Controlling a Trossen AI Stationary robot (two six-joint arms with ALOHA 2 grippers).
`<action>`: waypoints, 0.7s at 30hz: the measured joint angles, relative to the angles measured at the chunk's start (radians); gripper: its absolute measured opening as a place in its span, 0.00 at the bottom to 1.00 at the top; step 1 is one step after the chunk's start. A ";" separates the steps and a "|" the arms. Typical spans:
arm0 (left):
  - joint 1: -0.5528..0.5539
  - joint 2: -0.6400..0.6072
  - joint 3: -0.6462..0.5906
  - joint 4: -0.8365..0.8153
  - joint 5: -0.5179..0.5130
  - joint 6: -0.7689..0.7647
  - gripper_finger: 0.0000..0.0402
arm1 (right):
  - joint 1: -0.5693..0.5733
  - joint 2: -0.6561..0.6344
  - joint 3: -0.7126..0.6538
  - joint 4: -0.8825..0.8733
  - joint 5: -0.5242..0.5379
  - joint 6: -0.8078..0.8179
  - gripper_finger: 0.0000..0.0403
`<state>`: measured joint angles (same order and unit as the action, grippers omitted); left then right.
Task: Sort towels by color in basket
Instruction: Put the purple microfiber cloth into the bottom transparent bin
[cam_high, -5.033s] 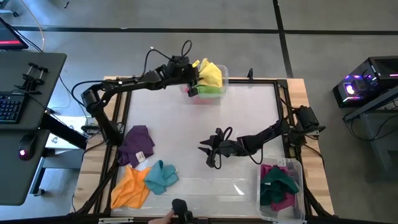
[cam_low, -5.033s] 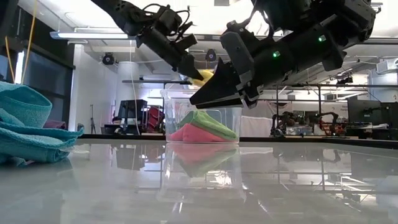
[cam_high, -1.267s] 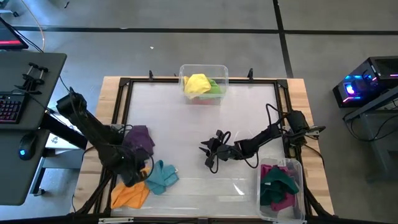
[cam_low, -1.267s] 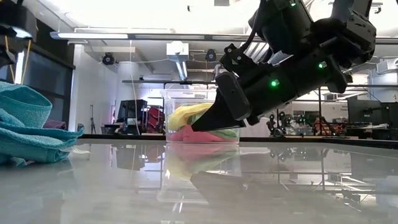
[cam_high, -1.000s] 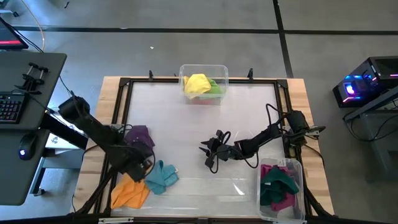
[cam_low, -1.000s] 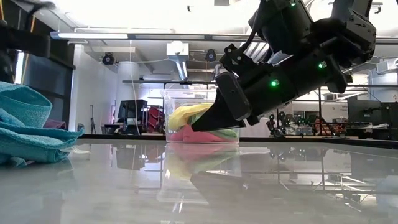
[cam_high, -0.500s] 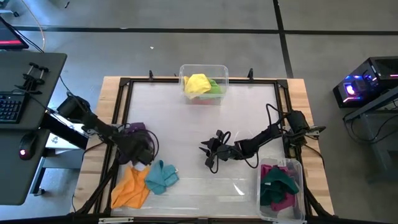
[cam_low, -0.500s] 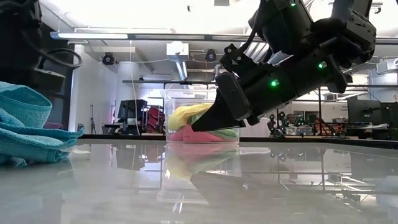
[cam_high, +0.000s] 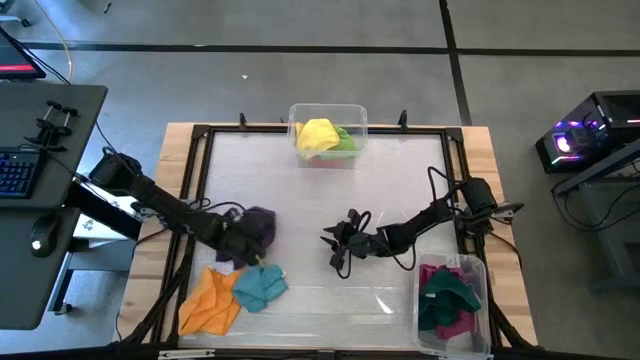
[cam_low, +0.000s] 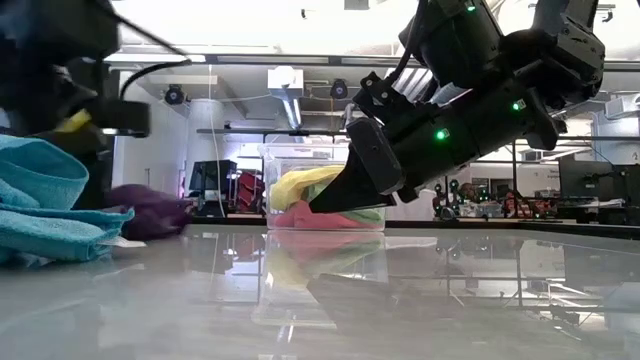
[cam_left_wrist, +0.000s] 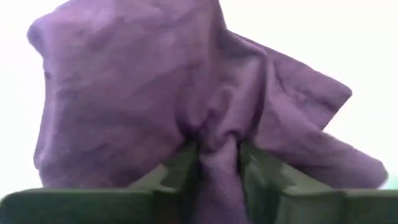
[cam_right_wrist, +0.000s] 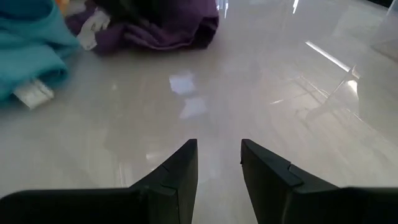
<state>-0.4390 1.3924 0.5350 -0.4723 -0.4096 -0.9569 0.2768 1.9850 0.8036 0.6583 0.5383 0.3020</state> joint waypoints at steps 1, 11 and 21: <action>0.009 0.009 -0.001 0.049 -0.003 0.077 0.20 | 0.003 0.000 0.000 -0.014 -0.008 -0.011 0.29; 0.112 0.036 0.055 0.513 0.003 0.674 0.03 | 0.164 -0.158 0.000 -0.248 0.270 -0.034 0.29; 0.124 0.033 0.166 0.838 0.434 1.055 0.01 | 0.322 -0.317 0.000 -0.414 0.506 -0.032 0.29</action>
<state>-0.3153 1.4250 0.7007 0.3659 0.0240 0.0978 0.5989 1.6678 0.8040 0.2444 1.0447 0.2700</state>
